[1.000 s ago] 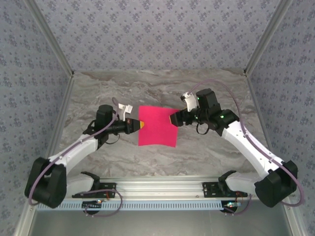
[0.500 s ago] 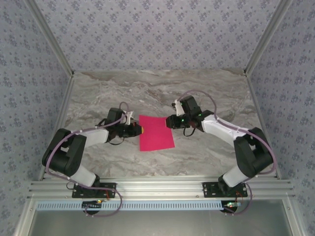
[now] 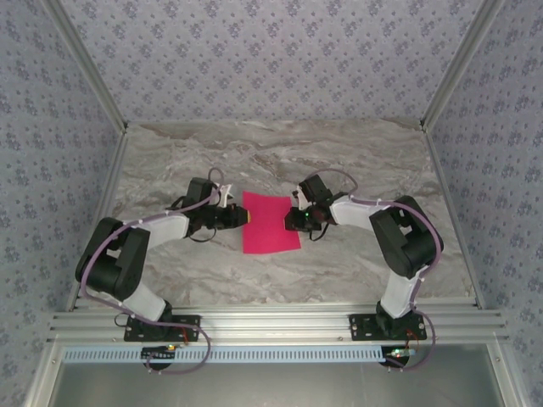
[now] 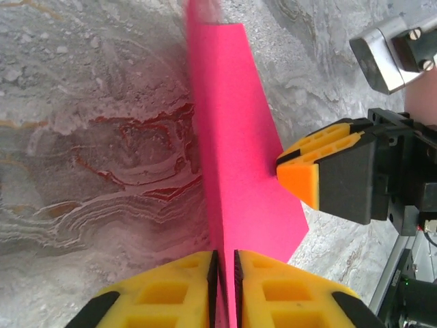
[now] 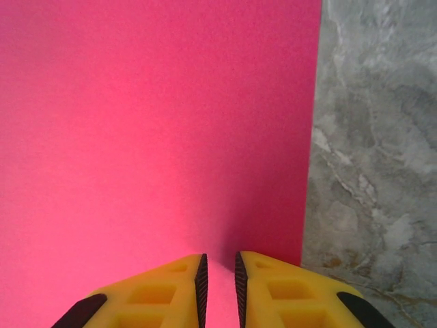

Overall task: Fold a paper plane with a square sheet of paper (fold left side to right side)
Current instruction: Place a square sheet of paper at the center of the table, then first fold in half a square sheet of paper at the center of the table.

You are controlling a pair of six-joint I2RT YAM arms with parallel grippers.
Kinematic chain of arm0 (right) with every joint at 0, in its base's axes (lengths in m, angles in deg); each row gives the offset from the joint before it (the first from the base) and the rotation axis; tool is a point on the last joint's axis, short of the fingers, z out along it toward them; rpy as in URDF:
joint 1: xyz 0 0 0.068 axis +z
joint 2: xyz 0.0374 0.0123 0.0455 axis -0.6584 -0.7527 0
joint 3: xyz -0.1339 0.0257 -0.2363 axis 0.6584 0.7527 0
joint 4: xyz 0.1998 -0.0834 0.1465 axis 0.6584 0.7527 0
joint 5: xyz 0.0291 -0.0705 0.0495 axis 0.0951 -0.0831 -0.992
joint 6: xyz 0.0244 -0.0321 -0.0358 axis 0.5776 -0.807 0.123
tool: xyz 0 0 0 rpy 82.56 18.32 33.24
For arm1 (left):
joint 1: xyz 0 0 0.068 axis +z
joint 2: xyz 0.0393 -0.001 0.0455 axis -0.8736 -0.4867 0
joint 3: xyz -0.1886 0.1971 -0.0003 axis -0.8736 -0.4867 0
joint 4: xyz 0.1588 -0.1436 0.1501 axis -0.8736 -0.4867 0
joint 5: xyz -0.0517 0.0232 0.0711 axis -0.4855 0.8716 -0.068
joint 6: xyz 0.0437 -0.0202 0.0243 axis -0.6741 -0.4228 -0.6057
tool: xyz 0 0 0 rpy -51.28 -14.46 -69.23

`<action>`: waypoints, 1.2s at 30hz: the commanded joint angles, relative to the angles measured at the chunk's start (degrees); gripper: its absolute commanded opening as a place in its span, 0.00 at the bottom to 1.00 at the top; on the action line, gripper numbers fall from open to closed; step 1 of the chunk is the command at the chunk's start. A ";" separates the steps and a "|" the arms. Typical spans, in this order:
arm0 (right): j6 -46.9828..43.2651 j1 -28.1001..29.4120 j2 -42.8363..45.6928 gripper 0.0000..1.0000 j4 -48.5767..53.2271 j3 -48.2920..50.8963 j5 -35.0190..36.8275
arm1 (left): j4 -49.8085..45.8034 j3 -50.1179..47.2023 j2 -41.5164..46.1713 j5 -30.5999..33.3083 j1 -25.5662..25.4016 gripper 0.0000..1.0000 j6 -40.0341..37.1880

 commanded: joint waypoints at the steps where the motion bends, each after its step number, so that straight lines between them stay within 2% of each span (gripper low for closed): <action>1: 0.80 0.57 -2.06 0.23 4.23 -1.03 2.53 | 2.99 2.17 -0.77 -4.40 0.17 0.24 2.76; 8: 1.04 0.85 -2.29 0.23 4.05 -0.45 2.72 | 10.83 3.44 -4.13 -7.80 -0.78 0.46 9.55; 21: 4.27 -0.35 0.54 0.25 -5.73 3.14 -3.24 | 13.79 7.06 -10.76 -7.22 -3.31 0.50 11.22; 24: 5.98 -1.77 2.77 0.28 -10.67 5.03 -5.99 | 13.66 7.08 -11.25 -6.64 -3.39 0.46 11.15; 26: 6.87 -2.61 4.45 0.33 -13.60 6.00 -7.51 | 13.52 7.06 -11.50 -6.32 -3.43 0.42 11.01; 31: 9.10 -3.51 7.03 0.47 -18.84 7.01 -10.03 | 12.67 7.07 -11.65 -5.39 -3.52 0.24 10.53; 36: 12.15 -3.23 4.89 0.51 -24.13 6.52 -14.57 | 10.93 7.72 -11.70 -4.79 -4.04 0.15 9.39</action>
